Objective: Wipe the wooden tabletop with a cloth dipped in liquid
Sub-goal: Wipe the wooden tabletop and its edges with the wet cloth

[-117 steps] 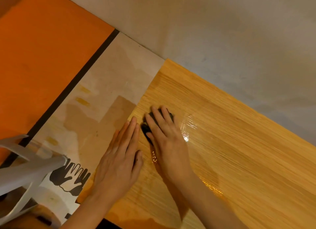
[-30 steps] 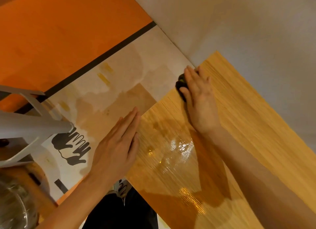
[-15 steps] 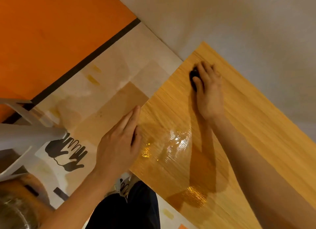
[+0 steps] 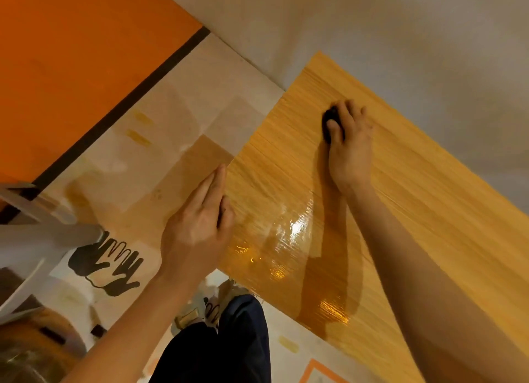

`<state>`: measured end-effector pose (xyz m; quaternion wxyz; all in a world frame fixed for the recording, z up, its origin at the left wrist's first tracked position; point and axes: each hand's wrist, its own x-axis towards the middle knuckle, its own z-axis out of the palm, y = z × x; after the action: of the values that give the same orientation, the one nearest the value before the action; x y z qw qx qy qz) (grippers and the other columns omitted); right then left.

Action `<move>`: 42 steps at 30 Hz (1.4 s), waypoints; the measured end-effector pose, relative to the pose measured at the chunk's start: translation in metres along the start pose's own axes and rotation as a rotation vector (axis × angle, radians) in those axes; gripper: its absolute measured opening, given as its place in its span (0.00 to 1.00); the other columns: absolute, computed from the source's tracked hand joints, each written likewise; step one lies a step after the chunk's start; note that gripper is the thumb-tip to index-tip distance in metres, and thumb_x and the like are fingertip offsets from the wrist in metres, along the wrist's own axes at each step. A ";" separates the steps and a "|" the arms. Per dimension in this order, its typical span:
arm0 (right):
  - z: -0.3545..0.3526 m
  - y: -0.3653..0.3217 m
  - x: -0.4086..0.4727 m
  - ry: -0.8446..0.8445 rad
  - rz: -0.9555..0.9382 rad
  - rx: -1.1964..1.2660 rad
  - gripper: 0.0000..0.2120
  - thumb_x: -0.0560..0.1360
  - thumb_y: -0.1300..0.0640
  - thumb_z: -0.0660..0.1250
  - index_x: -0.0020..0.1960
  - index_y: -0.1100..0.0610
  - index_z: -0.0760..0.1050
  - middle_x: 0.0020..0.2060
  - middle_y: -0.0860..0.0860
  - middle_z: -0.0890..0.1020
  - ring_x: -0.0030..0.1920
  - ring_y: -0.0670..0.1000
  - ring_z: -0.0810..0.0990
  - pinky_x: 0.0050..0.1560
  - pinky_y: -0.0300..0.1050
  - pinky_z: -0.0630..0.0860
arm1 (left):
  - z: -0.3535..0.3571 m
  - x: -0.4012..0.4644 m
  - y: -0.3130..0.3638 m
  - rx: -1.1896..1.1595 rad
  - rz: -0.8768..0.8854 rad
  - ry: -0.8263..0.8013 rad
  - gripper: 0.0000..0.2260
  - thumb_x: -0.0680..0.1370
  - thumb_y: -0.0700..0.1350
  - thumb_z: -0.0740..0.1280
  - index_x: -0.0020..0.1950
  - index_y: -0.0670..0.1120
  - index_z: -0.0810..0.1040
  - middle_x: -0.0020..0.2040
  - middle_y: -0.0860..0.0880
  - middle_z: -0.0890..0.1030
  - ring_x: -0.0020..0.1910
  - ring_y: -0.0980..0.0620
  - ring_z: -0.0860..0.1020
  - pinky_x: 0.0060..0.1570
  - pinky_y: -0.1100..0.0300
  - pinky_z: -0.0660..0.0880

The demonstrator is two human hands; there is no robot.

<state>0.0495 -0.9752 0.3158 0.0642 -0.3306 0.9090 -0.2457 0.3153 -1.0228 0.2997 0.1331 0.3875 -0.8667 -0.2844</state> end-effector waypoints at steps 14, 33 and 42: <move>-0.015 0.020 -0.041 0.063 0.129 0.010 0.20 0.82 0.55 0.56 0.73 0.57 0.66 0.75 0.56 0.63 0.77 0.59 0.54 0.74 0.62 0.51 | -0.002 0.002 0.003 -0.026 -0.018 -0.006 0.25 0.82 0.47 0.54 0.79 0.45 0.65 0.76 0.47 0.70 0.63 0.42 0.80 0.45 0.55 0.76; 0.033 -0.054 -0.031 -0.176 -0.359 -0.005 0.20 0.83 0.52 0.54 0.75 0.54 0.64 0.76 0.53 0.62 0.77 0.55 0.53 0.75 0.53 0.46 | -0.012 -0.044 -0.003 0.073 -0.015 0.046 0.28 0.83 0.49 0.57 0.81 0.39 0.58 0.82 0.41 0.55 0.82 0.46 0.52 0.81 0.49 0.45; 0.027 -0.070 -0.128 -0.331 -0.618 0.030 0.20 0.83 0.52 0.54 0.73 0.54 0.66 0.75 0.51 0.63 0.78 0.52 0.52 0.77 0.53 0.47 | 0.008 -0.077 0.002 0.138 -0.157 0.043 0.30 0.85 0.54 0.46 0.82 0.38 0.45 0.83 0.39 0.45 0.82 0.45 0.46 0.80 0.52 0.44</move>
<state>0.1956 -0.9511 0.3209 0.1381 -0.6243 0.7396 -0.2100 0.3616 -0.9605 0.2936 0.1019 0.4684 -0.8482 -0.2253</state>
